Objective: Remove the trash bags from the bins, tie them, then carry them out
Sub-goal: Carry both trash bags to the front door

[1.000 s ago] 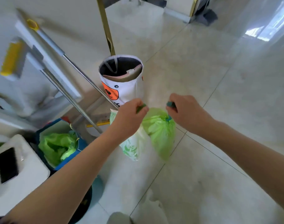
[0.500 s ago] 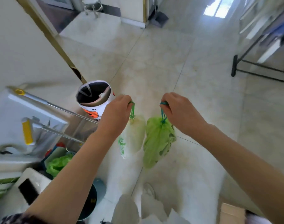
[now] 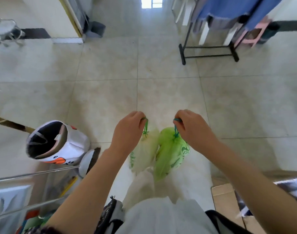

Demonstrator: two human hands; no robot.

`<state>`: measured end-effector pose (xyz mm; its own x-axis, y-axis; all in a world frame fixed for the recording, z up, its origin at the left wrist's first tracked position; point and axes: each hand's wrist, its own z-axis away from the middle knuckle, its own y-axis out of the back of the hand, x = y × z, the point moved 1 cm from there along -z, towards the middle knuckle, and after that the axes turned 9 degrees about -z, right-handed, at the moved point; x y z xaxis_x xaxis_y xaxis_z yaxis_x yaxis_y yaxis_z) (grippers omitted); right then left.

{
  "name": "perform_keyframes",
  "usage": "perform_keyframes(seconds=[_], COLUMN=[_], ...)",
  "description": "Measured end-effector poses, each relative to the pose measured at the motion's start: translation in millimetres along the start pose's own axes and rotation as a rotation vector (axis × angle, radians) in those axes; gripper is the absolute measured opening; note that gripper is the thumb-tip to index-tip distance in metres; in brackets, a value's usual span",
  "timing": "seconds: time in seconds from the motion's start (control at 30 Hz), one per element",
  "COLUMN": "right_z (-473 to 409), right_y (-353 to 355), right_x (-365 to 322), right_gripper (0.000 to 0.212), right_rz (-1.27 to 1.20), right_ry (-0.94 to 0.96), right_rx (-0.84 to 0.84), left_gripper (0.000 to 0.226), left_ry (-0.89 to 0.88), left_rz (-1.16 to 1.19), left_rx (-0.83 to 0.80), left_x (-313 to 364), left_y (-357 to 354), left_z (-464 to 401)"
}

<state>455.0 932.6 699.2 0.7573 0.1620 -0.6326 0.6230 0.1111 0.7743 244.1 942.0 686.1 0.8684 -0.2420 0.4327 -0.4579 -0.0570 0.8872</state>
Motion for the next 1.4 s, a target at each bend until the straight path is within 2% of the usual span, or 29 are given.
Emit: perform_keyframes(seconds=[0.13, 0.27, 0.53, 0.7, 0.9, 1.1, 1.4], right_z=[-9, -24, -51, -76, -104, -135, -177], right_y=[23, 50, 122, 176, 246, 317, 409], right_x=[42, 87, 174, 243, 319, 400, 546], right_gripper=[0.012, 0.012, 0.012, 0.025, 0.017, 0.011, 0.005], right_rz=[0.069, 0.141, 0.216, 0.299, 0.292, 0.248, 0.261], right_ry=[-0.138, -0.266, -0.411, -0.414, -0.428, -0.439, -0.759], right_rx=[0.072, 0.168, 0.318, 0.397, 0.461, 0.542, 0.621], left_gripper=[0.015, 0.030, 0.027, 0.031, 0.011, 0.010, 0.005], left_ry=[-0.157, -0.299, -0.509, -0.512, -0.413, -0.437, -0.502], left_rz=[-0.013, -0.078, -0.105, -0.102, -0.068, -0.073, 0.086], left_rx=[-0.067, -0.132, -0.148, -0.141, -0.097, -0.110, -0.226], left_x=[24, 51, 137, 180, 235, 310, 431], left_y=[-29, -60, -117, -168, -212, -259, -355], left_z=[-52, -112, -229, -303, -385, -470, -603])
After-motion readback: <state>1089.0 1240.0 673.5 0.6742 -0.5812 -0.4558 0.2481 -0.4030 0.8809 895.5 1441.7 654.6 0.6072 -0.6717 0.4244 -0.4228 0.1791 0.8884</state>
